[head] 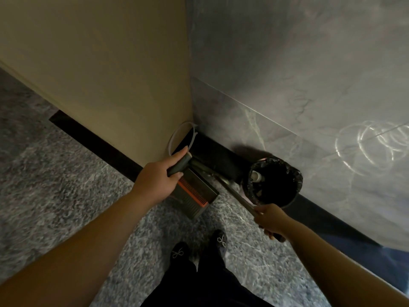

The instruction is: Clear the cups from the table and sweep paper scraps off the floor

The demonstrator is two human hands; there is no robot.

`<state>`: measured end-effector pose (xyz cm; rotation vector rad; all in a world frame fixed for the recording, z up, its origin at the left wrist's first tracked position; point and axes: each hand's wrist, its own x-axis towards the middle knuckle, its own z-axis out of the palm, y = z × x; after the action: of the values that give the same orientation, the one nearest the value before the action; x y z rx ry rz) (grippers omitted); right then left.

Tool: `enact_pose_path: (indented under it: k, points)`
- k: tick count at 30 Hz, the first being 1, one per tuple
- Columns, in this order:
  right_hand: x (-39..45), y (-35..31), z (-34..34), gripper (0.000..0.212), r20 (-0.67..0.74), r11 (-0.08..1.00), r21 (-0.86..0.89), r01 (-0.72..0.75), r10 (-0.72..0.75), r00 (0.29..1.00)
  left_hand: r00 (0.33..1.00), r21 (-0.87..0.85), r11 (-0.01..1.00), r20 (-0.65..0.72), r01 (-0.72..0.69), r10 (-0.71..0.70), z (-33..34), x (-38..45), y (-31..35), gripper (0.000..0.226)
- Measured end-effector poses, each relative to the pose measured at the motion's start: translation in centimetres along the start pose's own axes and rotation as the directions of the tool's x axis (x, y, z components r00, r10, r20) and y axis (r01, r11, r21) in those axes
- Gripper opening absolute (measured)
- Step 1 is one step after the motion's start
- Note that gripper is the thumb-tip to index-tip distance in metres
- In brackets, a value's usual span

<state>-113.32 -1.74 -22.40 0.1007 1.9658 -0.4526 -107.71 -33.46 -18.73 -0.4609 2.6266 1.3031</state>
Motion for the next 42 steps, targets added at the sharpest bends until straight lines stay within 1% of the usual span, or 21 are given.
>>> enact_pose_path:
  k: [4, 7, 10, 12, 13, 16, 18, 22, 25, 30, 34, 39, 42]
  points:
    - [-1.9, 0.1, 0.4, 0.032, -0.001, 0.998, 0.058, 0.007, -0.007, 1.0, 1.0, 0.026, 1.0, -0.003, -0.001, 0.002, 0.0, -0.1, -0.2, 0.069]
    - [-2.0, -0.3, -0.1, 0.03, -0.034, 0.995, 0.097, 0.017, -0.014, 0.999, 1.0, 0.026, 0.999, -0.002, -0.021, 0.021, -0.2, -0.4, -0.4, 0.068]
    - [-1.1, -0.9, -0.7, 0.025, -0.079, 0.993, 0.116, 0.027, -0.018, 0.997, 0.997, 0.064, 0.995, 0.0, -0.073, 0.073, -0.5, -0.9, -0.6, 0.067]
    - [-0.2, -1.6, -1.0, 0.016, -0.097, 0.994, 0.104, 0.03, -0.02, 0.995, 0.996, 0.09, 0.992, -0.001, -0.086, 0.086, -0.8, -1.1, -0.8, 0.068]
    - [0.3, -2.1, -1.0, 0.012, -0.1, 0.995, 0.098, 0.033, -0.023, 0.995, 0.996, 0.098, 0.991, -0.005, -0.089, 0.09, -0.9, -1.2, -0.9, 0.068]
    - [1.8, -3.5, -0.7, 0.01, -0.112, 0.995, 0.1, 0.01, 0.001, 0.994, 0.995, 0.097, 0.99, -0.013, -0.099, 0.101, -1.0, -1.0, -1.1, 0.067]
    - [2.0, -4.2, -0.1, 0.007, -0.083, 0.993, 0.118, -0.01, 0.02, 0.996, 0.994, 0.094, 0.99, -0.013, -0.102, 0.104, -0.9, -0.8, -1.2, 0.067]
    - [0.5, -4.3, 1.4, 0.027, 0.058, 1.0, 0.003, 0.011, -0.011, 0.998, 0.997, 0.07, 0.995, -0.001, -0.076, 0.076, -0.7, -0.4, -1.3, 0.068]
    - [-1.0, -3.9, 2.7, 0.031, 0.096, 0.999, 0.013, 0.029, -0.03, 0.995, 0.998, 0.067, 0.996, 0.011, -0.055, 0.055, -0.7, -0.4, -1.6, 0.069]
    - [-3.5, -3.6, 2.9, 0.034, 0.067, 0.997, 0.074, 0.037, -0.042, 0.997, 0.999, 0.086, 0.996, 0.011, -0.033, 0.032, -0.9, -0.7, -1.8, 0.067]
    - [-4.4, -3.3, 2.3, 0.033, 0.021, 0.993, 0.11, 0.041, -0.044, 0.999, 0.999, 0.092, 0.995, 0.01, -0.047, 0.046, -1.2, -0.9, -1.9, 0.067]
    - [-3.4, -3.4, 2.4, 0.034, -0.022, 0.988, 0.152, 0.036, -0.033, 0.999, 0.999, 0.091, 0.995, 0.028, -0.04, 0.038, -1.1, -1.1, -1.9, 0.068]
    - [-2.0, -3.5, 2.7, 0.034, -0.011, 0.976, 0.218, 0.01, -0.008, 1.0, 0.999, 0.09, 0.995, 0.023, -0.033, 0.031, -1.0, -1.1, -2.1, 0.067]
